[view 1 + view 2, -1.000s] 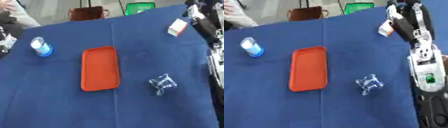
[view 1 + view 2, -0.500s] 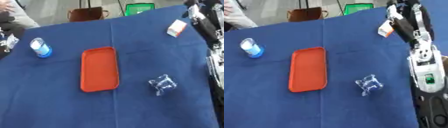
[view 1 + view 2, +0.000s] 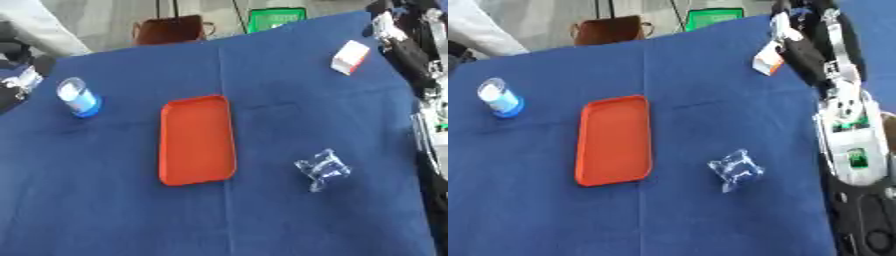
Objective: Pick up objects on the table and place them in the box.
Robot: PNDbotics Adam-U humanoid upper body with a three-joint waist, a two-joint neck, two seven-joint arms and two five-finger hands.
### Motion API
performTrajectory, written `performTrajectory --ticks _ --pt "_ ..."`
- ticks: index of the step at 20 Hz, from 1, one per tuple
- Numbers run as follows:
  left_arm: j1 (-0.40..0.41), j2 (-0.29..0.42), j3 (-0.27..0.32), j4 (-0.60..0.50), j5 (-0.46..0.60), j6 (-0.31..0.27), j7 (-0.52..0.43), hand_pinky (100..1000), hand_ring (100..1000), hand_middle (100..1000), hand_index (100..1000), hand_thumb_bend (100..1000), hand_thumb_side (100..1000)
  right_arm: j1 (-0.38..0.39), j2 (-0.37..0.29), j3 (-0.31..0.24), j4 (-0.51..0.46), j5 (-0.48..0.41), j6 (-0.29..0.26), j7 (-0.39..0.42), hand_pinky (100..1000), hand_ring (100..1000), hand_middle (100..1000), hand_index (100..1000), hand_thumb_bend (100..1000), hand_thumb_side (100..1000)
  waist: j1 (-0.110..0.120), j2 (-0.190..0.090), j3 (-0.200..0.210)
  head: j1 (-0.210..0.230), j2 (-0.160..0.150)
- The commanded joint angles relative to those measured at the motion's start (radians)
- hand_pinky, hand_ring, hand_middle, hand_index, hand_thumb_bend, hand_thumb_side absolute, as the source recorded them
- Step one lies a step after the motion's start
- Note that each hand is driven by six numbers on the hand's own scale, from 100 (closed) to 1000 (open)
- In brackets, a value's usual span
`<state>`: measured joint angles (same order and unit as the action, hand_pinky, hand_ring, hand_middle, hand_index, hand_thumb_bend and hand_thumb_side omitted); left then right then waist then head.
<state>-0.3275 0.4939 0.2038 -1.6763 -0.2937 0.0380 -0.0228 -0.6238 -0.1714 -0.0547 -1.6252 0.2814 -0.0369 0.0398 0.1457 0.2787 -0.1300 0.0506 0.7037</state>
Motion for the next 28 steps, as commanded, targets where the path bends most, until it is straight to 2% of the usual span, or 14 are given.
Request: performTrajectory --ticks 1,6,9,13,19,28 --pt "-0.037 0.076 -0.005 0.033 -0.036 0.018 -0.007 753 819 843 928 768 624 -0.016 -0.006 0.003 -0.013 0.004 0.000 0.002 703 525 641 854 100 531 -0.006 -0.022 -0.004 0.001 -0.010" --pt "-0.118 0.126 -0.043 0.167 -0.118 0.071 -0.042 764 814 848 933 827 645 -0.020 -0.003 0.006 -0.010 0.004 0.000 0.005 703 524 640 854 100 532 -0.007 -0.021 -0.016 0.006 -0.012" --pt "-0.154 0.130 -0.058 0.249 -0.169 0.063 -0.042 767 811 852 933 907 660 -0.021 -0.004 0.007 -0.008 0.003 -0.001 0.005 703 524 640 854 100 533 -0.006 -0.021 -0.018 0.007 -0.012" --pt "-0.198 0.132 -0.080 0.356 -0.237 0.051 -0.048 771 813 855 935 968 679 -0.022 -0.002 0.010 -0.007 0.003 -0.002 0.007 703 524 640 854 100 534 -0.005 -0.021 -0.023 0.008 -0.015" --pt "-0.243 0.116 -0.097 0.479 -0.338 0.006 -0.072 774 806 843 932 974 705 -0.025 -0.001 0.011 -0.005 0.002 -0.002 0.009 703 523 640 854 100 536 -0.004 -0.020 -0.033 0.012 -0.017" --pt "-0.261 0.093 -0.100 0.539 -0.451 -0.013 -0.127 745 766 804 906 964 715 -0.026 0.001 0.011 -0.005 0.002 -0.002 0.009 703 523 639 854 100 538 -0.005 -0.020 -0.035 0.013 -0.017"
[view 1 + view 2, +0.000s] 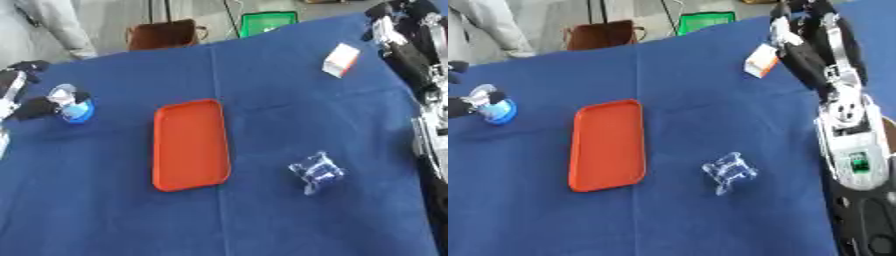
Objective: Pick up objects on the table and place them in the box.
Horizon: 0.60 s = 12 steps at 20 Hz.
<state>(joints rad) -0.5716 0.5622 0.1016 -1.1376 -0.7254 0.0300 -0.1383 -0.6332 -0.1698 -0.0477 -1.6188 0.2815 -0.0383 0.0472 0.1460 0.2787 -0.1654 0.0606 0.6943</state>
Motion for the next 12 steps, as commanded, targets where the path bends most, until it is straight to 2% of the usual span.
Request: performTrajectory --ticks 1,12 --pt "-0.018 0.024 0.001 0.004 -0.026 -0.006 -0.014 745 766 804 906 964 715 -0.017 -0.001 0.004 -0.011 0.003 -0.001 0.001 703 523 639 854 100 538 -0.006 -0.019 -0.001 0.004 -0.007" --pt "-0.017 0.004 -0.011 0.026 -0.091 -0.005 0.035 755 796 825 895 955 700 -0.018 -0.002 0.004 -0.010 0.001 -0.001 0.001 702 522 638 854 100 541 -0.005 -0.017 -0.003 0.005 -0.006"
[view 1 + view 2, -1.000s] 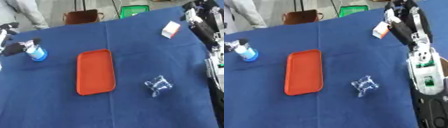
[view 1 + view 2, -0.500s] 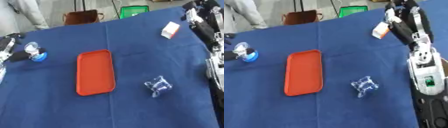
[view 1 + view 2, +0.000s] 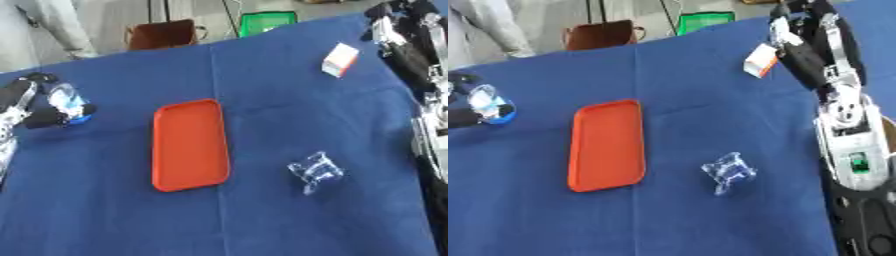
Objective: Pick up objects on the table and place them in the box.
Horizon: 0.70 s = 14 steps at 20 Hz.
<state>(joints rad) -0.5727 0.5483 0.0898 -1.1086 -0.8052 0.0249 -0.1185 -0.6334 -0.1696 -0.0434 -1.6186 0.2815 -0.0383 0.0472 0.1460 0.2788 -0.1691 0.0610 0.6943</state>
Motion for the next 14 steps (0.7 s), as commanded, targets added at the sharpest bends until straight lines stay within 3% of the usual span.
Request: performTrajectory --ticks 1,14 --pt "-0.017 0.016 0.000 0.001 -0.015 0.001 0.023 751 792 820 891 943 694 -0.018 -0.002 0.000 -0.010 0.001 -0.001 0.001 702 522 638 854 100 542 -0.005 -0.016 0.000 0.005 -0.006" --pt "-0.032 0.006 -0.012 0.029 -0.074 0.042 0.123 752 794 812 877 919 668 -0.021 -0.004 0.001 -0.007 -0.002 -0.001 0.002 702 521 637 854 100 545 -0.004 -0.011 -0.004 0.006 -0.006"
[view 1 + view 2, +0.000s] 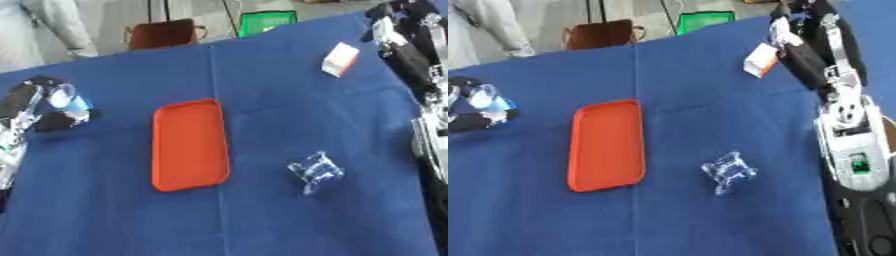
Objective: Pick up objects on the table and place them in the box.
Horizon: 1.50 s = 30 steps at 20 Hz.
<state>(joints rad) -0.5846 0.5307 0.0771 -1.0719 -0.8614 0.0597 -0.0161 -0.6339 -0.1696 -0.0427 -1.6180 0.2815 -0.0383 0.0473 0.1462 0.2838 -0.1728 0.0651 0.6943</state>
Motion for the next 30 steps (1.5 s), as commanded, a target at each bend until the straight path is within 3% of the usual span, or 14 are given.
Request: performTrajectory --ticks 1,16,19,26,30 --pt "-0.020 0.023 0.000 -0.008 -0.022 0.009 0.026 752 794 812 877 919 668 -0.020 -0.004 0.000 -0.007 -0.002 0.000 0.001 702 521 637 854 100 545 -0.004 -0.016 0.000 0.002 -0.006" --pt "-0.040 0.026 -0.005 0.030 -0.030 0.032 0.056 729 770 800 872 867 635 -0.025 -0.001 0.003 -0.005 -0.003 -0.001 0.004 702 520 636 854 100 548 -0.005 -0.012 -0.008 0.005 -0.011" --pt "-0.044 0.028 -0.005 0.043 -0.032 0.040 0.052 707 748 786 869 785 597 -0.027 -0.001 0.004 -0.004 -0.003 -0.001 0.005 701 519 636 854 100 548 -0.005 -0.011 -0.010 0.006 -0.010" --pt "-0.050 0.037 0.001 0.070 -0.013 0.049 0.054 702 745 782 867 753 595 -0.029 -0.002 0.004 -0.001 -0.004 -0.001 0.006 701 519 636 854 100 550 -0.004 -0.008 -0.014 0.006 -0.010" --pt "-0.056 0.045 0.004 0.080 0.010 0.047 0.058 654 713 761 853 672 577 -0.030 -0.001 0.005 -0.001 -0.005 -0.002 0.007 701 519 635 854 100 551 -0.004 -0.007 -0.017 0.008 -0.011"
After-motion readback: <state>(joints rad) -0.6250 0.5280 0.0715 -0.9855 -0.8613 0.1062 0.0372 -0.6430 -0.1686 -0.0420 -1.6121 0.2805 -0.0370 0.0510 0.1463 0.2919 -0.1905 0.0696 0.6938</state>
